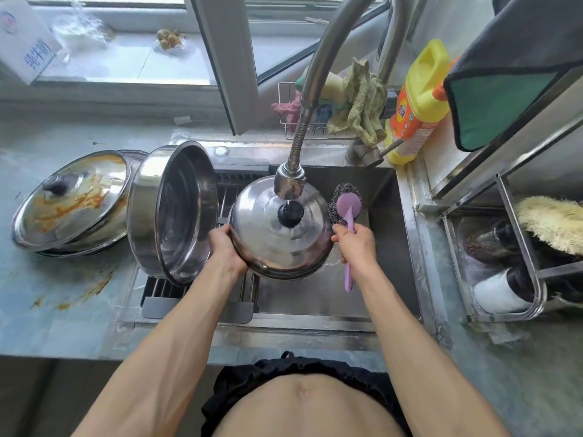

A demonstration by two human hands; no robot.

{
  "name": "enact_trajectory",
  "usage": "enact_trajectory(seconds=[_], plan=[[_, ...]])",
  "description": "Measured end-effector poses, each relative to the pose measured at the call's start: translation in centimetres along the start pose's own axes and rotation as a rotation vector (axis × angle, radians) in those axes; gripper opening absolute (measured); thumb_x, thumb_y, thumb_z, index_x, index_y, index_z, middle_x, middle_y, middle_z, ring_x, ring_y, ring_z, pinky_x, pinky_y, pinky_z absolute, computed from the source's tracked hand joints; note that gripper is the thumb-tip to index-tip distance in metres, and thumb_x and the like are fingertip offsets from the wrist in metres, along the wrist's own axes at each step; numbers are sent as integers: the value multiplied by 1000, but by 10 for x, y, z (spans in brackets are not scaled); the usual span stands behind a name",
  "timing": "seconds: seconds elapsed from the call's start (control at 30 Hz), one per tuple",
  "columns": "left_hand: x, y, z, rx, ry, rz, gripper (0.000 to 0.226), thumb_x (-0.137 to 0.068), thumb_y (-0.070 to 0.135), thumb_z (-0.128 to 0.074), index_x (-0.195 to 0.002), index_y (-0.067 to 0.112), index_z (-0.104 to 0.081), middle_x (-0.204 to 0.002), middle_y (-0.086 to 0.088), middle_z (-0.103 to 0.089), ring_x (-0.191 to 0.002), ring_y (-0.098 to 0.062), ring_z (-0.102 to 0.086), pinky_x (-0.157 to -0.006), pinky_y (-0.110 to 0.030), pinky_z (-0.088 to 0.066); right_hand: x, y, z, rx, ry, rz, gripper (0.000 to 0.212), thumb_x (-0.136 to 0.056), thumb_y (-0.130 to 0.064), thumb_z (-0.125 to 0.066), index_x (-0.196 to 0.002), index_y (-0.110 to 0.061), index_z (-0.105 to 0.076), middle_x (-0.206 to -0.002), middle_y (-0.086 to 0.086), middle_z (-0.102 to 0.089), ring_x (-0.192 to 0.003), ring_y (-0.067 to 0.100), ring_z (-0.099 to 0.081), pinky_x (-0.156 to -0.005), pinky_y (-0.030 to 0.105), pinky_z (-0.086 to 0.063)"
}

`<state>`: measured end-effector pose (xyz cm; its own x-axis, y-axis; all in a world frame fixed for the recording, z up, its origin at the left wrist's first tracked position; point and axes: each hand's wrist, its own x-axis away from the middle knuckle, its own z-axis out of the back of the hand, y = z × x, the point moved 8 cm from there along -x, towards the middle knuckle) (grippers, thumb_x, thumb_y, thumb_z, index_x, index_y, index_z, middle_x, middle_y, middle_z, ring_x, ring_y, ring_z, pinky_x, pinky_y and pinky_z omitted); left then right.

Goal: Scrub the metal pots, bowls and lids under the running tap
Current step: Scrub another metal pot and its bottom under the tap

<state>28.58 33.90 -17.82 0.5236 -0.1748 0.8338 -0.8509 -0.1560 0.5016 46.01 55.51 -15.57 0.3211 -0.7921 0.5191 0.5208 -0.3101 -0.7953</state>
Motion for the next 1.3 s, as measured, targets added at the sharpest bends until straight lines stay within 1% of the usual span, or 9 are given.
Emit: enact_trajectory(seconds=[0.13, 0.33, 0.63, 0.77, 0.87, 1.0, 1.1, 1.23, 1.3], plan=[[-1, 0, -17, -54, -33, -10, 46, -95, 25, -41, -60, 18, -70, -82, -5, -76, -71, -25, -72, -67, -37, -58, 2, -5, 12, -10, 66, 49, 20, -89, -25, -59, -86, -6, -65, -85, 11, -71, -58, 20, -48, -57, 32, -39], [-1, -4, -26, -95, -53, -20, 32, -96, 34, -44, -106, 21, -72, -118, -10, -75, -109, -32, -71, -71, -39, -60, 6, -10, 10, -19, 49, 68, 17, -92, -22, -59, -76, -17, -63, -72, 0, -67, -56, 14, -50, -56, 29, -38], [6, -7, -23, -138, -86, -68, 46, -96, 39, -50, -129, 12, -69, -119, -12, -75, -111, -34, -71, -92, -50, -59, 8, -10, -2, -11, 3, 7, 34, -86, -47, -60, -80, -14, -63, -71, 3, -73, -51, 19, -52, -54, 33, -42], [14, -11, -20, -153, -78, -143, 31, -103, 36, -51, -90, 16, -70, -107, -10, -72, -97, -27, -69, -98, -42, -56, 10, -12, -3, 102, 30, 1, 59, -72, -69, -61, -77, -10, -65, -68, 8, -64, -60, 26, -57, -59, 35, -49], [29, -18, -21, -138, -131, -170, 45, -107, 30, -46, -68, 18, -66, -81, 0, -69, -76, -15, -67, -78, -28, -57, 14, -6, -4, 130, 4, -83, 63, -76, -69, -64, -94, -8, -63, -56, 5, -61, -44, 18, -54, -48, 26, -42], [39, -27, -21, -167, -176, -196, 44, -109, 33, -41, -76, 16, -64, -62, 9, -68, -60, -3, -66, -61, -16, -52, 16, 8, -13, 35, -70, -213, 50, -84, -56, -66, -104, -10, -60, -60, 9, -71, -29, 11, -41, -44, 22, -38], [39, -34, -18, -252, -267, -197, 51, -108, 41, -38, -81, 11, -69, -69, 2, -73, -62, -6, -70, -72, -16, -55, 14, 13, -16, -39, -72, -226, 42, -84, -43, -70, -104, -7, -61, -65, 13, -72, -28, 10, -38, -43, 23, -36], [44, -25, -23, -395, -356, -198, 56, -107, 46, -35, -80, 18, -75, -68, 2, -72, -64, -12, -69, -68, -28, -51, 14, 15, -13, -85, -69, -184, 30, -82, -29, -72, -104, -14, -58, -69, 13, -67, -31, 3, -49, -45, 25, -35], [40, -10, -26, -477, -340, -233, 46, -105, 47, -40, -86, 18, -69, -70, 4, -70, -68, -14, -63, -69, -32, -47, 13, 17, -13, -96, -68, -160, 42, -74, -33, -76, -109, -18, -58, -75, 9, -69, -50, 9, -64, -48, 27, -37]])
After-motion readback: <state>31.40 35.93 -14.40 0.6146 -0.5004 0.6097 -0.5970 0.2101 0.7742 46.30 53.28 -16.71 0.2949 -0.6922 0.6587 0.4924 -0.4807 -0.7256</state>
